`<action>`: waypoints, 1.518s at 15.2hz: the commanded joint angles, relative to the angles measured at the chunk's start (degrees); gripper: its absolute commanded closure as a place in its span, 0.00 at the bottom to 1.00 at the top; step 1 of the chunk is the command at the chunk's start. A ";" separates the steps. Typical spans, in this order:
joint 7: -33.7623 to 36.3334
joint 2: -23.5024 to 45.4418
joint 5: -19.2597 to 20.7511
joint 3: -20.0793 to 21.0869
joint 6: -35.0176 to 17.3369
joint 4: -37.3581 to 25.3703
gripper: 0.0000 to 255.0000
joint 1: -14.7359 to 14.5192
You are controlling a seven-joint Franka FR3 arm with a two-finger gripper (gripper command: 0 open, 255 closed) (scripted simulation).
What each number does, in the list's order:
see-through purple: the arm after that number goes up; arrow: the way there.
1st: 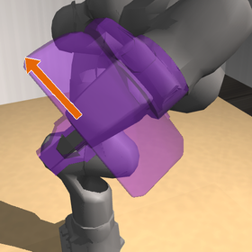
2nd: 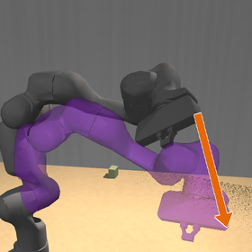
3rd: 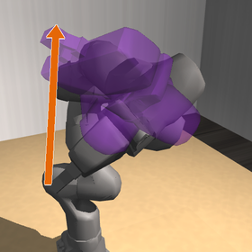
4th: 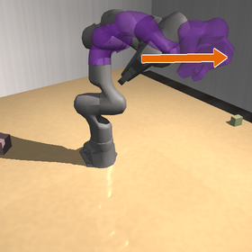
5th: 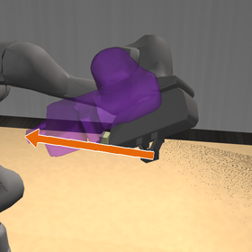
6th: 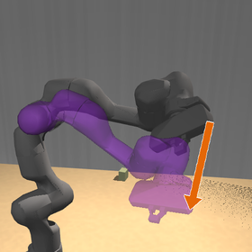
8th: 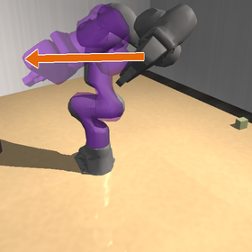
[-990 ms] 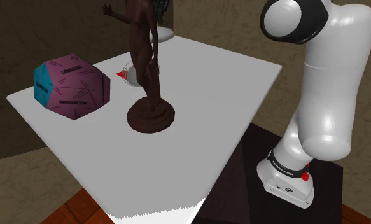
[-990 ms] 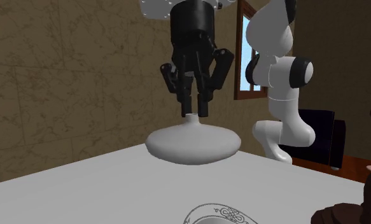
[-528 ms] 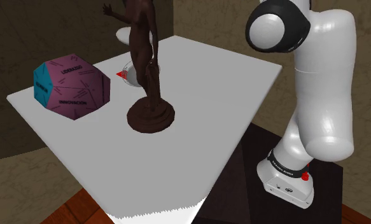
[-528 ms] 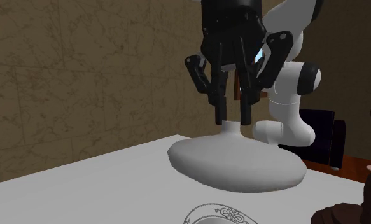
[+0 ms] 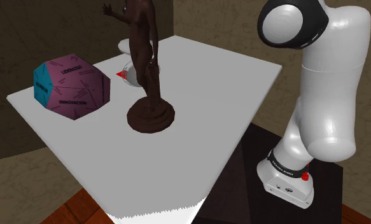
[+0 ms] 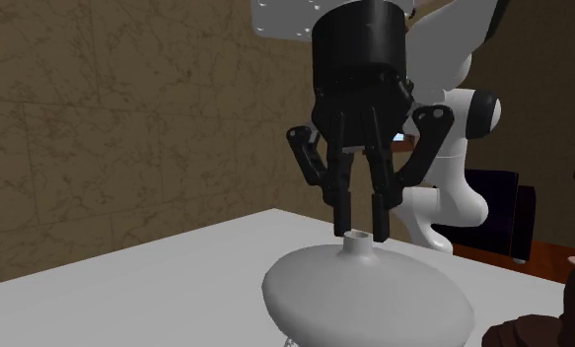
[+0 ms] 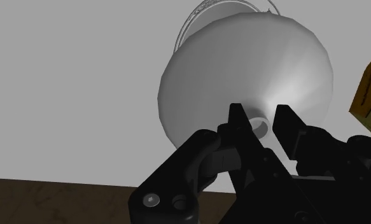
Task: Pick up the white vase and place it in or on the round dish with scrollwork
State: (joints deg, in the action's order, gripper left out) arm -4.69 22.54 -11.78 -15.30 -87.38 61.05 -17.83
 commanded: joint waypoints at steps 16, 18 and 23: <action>-1.04 -4.36 1.04 0.04 -13.14 17.42 1.00 -1.91; -1.04 -4.36 1.04 0.04 -13.14 17.42 1.00 -1.91; -1.04 -4.35 1.04 0.04 -13.14 17.41 0.00 -1.90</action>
State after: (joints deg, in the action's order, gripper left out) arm -5.73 18.20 -10.74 -15.26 -100.52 78.46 -19.73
